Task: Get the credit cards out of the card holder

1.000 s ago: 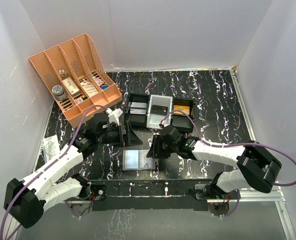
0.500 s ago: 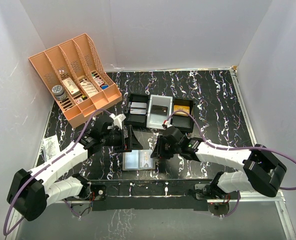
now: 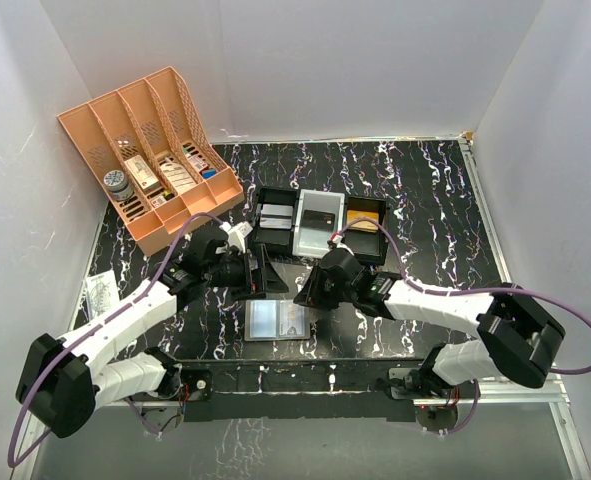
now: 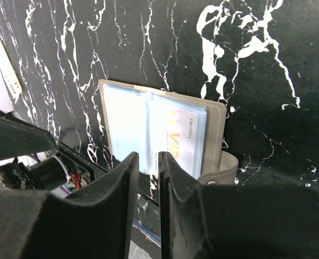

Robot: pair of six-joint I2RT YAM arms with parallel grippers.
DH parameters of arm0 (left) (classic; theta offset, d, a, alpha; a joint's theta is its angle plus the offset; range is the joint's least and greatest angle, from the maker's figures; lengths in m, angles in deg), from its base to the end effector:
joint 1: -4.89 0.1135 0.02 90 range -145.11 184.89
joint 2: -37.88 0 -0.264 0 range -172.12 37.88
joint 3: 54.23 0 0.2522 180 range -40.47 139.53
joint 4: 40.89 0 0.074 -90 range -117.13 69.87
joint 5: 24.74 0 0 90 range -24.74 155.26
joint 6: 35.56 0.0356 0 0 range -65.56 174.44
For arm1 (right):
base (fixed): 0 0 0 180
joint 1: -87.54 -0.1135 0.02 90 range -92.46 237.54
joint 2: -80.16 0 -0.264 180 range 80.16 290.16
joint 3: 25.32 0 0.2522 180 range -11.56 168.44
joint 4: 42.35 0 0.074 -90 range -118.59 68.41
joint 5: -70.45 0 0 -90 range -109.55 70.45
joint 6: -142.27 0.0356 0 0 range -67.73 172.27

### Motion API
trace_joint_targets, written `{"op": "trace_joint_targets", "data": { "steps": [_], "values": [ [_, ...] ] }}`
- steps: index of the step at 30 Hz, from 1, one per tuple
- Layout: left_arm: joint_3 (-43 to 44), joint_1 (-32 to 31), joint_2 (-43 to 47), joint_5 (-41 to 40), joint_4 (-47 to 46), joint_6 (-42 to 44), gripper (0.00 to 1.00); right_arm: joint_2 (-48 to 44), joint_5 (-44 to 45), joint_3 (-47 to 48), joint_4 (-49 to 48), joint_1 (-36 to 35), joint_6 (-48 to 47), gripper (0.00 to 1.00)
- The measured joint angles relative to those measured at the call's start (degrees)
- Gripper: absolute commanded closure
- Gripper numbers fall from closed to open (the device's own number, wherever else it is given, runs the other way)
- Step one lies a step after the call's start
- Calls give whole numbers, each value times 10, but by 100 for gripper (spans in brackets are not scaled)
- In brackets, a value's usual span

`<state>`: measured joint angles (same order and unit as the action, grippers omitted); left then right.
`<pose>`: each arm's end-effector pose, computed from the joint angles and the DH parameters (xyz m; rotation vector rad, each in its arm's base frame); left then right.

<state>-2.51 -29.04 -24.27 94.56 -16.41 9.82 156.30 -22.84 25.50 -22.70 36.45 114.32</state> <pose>0.1818 -0.1433 0.2411 0.1019 2.4123 -1.2740 0.1631 0.2053 0.1845 0.2172 2.5880 0.9395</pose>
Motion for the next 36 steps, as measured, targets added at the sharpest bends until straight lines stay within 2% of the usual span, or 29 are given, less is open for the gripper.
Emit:
{"op": "trace_joint_targets", "data": {
  "steps": [7, 9, 15, 21, 27, 31, 36],
  "values": [
    [-30, 0, 3, 3, -46, -28, 22, 18, 10, -9, -14, 0, 13, 81],
    [-41, 0, -1, 7, -66, -35, 25, 33, 9, -9, -19, 0, 11, 84],
    [-97, 0, -38, 23, -151, -66, 31, 95, -4, -8, -23, 1, 18, 89],
    [-141, -4, -63, 26, -207, -100, 36, 102, -12, -27, -69, 3, 40, 90],
    [-125, -9, -67, -10, -129, -70, 39, 86, -14, -80, -141, 5, 78, 89],
    [-127, -9, -71, -13, -131, -75, 45, 97, -27, -79, -153, 7, 77, 88],
    [-160, -9, -77, 4, -165, -94, 52, 116, -39, -42, -121, 7, 61, 88]
  ]
}}
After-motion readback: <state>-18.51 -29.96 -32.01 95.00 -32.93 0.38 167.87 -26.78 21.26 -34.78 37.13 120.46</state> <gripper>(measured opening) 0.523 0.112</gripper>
